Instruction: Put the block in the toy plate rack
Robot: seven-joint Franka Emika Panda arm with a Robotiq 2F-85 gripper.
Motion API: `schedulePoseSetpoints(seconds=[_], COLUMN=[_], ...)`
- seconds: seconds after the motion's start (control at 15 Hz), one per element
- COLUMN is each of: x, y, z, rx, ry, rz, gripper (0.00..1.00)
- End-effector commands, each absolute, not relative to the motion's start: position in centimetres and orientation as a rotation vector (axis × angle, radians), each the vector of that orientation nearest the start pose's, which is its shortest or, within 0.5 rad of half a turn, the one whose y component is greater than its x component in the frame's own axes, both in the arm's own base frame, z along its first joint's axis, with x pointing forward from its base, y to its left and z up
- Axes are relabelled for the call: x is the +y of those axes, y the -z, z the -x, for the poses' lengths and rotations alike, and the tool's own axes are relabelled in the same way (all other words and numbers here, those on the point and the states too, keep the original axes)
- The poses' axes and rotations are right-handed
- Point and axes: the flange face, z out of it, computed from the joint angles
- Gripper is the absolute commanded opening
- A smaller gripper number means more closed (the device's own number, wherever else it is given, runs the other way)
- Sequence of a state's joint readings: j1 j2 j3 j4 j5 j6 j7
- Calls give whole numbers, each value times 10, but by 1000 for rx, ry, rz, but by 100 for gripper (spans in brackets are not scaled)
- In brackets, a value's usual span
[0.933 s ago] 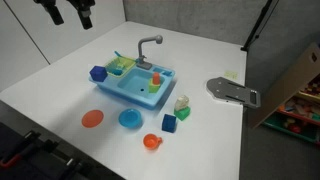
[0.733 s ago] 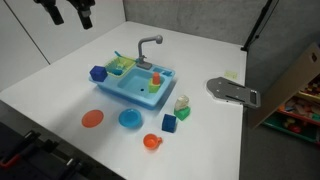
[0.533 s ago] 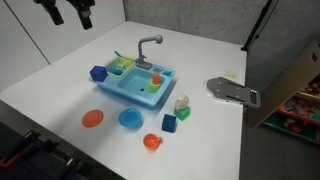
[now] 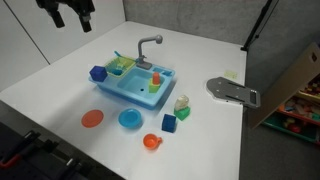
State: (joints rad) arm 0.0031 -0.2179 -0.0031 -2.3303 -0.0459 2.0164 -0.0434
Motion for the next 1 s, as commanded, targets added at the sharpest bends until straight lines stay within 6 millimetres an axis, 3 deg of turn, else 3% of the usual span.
schedulePoseSetpoints(seconds=[0.0, 0.4, 0.93], x=[21, 54, 71], y=[-406, -363, -275], z=[-492, -518, -531], rx=[-79, -116, -83], ry=[-178, -124, -125], rz=[3172, 3164, 3159], gripper=[100, 100, 100])
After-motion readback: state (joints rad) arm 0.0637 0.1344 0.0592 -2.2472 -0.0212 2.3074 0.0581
